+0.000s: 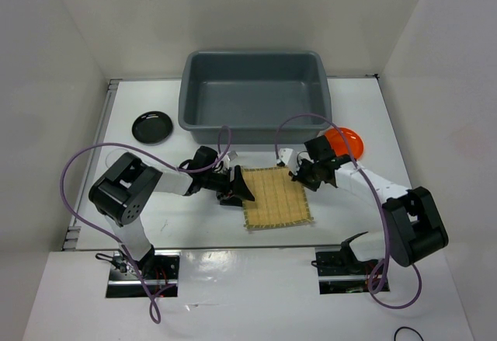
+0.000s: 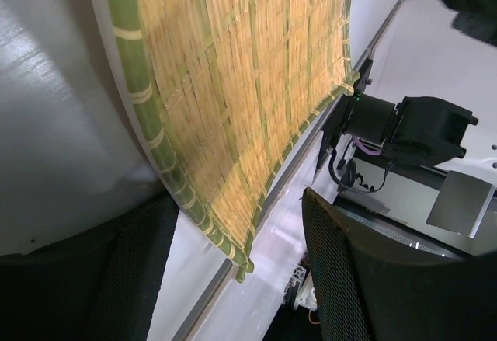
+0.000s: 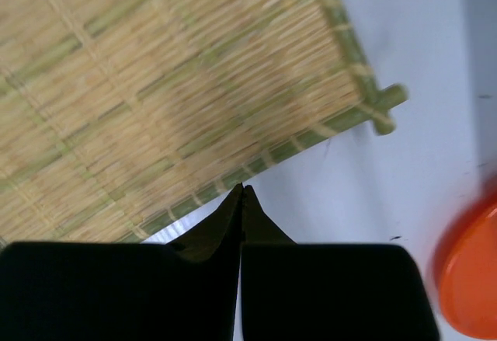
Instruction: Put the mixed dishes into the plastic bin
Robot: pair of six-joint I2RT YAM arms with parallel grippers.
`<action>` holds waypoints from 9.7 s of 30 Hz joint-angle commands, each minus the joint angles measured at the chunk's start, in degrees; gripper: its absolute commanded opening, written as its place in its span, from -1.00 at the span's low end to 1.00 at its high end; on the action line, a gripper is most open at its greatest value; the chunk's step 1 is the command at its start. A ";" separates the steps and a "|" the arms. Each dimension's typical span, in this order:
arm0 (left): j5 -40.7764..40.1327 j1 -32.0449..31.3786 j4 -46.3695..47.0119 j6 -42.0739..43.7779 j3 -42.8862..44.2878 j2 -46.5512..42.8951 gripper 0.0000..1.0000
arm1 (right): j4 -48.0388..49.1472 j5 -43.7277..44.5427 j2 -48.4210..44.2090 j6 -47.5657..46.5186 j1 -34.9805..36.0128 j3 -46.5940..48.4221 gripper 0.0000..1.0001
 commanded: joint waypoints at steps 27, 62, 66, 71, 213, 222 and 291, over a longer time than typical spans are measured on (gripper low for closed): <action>-8.61 -2.04 -8.87 2.67 -0.99 2.48 0.48 | -0.03 1.42 7.62 -3.32 1.42 1.54 -1.00; -7.12 -8.19 -5.97 -4.36 13.07 4.51 -1.00 | -1.44 0.36 6.05 -4.03 1.95 0.57 -1.00; -8.26 -8.19 -6.67 -4.88 12.55 2.49 -1.00 | -1.44 0.36 4.73 -4.03 1.95 -0.04 -1.00; -8.26 -8.19 -10.09 -4.27 11.92 -1.47 -1.00 | -3.54 -0.77 0.43 1.14 1.95 2.49 -1.00; 7.91 13.16 -59.77 -0.84 141.48 59.94 -1.00 | 7.35 28.66 -56.88 22.96 -3.32 -4.97 0.16; 7.90 12.46 -58.71 -0.31 141.48 68.91 -1.00 | 6.83 28.05 -55.13 22.96 -2.71 -4.97 0.16; -51.33 0.07 -75.93 -1.80 25.46 -47.35 1.00 | -8.11 -18.70 39.43 24.27 -48.58 37.84 0.84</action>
